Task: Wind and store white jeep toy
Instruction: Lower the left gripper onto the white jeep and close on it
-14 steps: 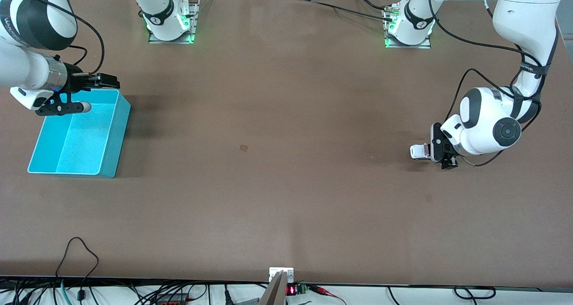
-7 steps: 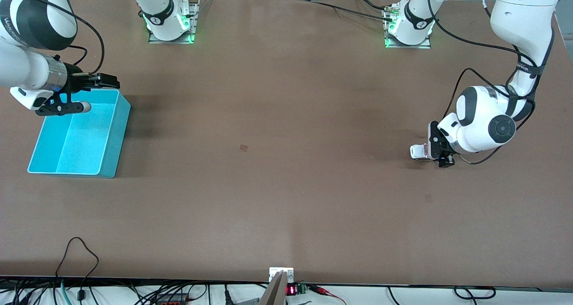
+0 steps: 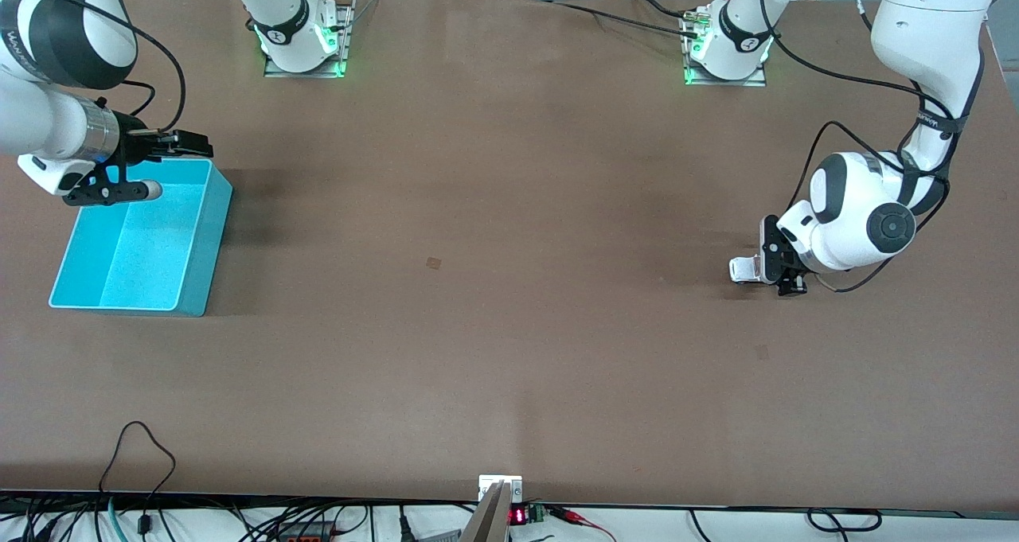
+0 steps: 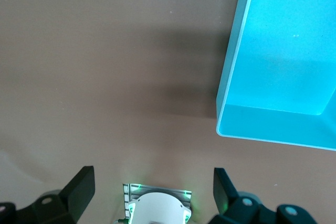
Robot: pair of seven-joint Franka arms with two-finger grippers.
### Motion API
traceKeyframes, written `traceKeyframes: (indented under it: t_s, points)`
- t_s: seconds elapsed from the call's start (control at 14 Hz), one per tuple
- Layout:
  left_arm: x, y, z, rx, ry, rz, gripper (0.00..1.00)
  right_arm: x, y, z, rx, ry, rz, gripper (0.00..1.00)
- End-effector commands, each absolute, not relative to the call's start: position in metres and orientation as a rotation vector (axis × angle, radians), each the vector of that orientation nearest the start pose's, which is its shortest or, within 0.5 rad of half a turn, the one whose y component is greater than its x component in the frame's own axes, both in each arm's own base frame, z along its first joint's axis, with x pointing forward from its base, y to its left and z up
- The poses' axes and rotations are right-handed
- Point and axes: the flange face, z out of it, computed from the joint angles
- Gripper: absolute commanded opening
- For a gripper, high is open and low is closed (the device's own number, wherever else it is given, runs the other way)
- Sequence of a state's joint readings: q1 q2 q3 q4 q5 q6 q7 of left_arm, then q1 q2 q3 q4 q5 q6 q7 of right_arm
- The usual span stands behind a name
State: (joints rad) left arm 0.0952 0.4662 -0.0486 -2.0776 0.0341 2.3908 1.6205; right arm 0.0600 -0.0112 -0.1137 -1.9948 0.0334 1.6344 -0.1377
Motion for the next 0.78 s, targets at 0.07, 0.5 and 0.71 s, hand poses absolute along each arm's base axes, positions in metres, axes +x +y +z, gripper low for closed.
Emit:
traceKeyframes:
  t_s: [0.07, 0.5, 0.71]
  points:
    - [0.5661, 0.0277, 0.1958, -2.23, 2.345, 0.131, 0.72, 0.5061, -0.0164, 0.4476, -3.039, -0.139, 0.511, 1.0]
    - [0.5664, 0.0277, 0.1961, -2.213, 2.359, 0.126, 0.39, 0.5051, -0.0157, 0.4469, -3.038, -0.132, 0.53, 1.0]
    - [0.5669, 0.0286, 0.1951, -2.217, 2.354, 0.124, 0.32, 0.505, -0.0164, 0.4469, -3.038, -0.125, 0.53, 1.0]
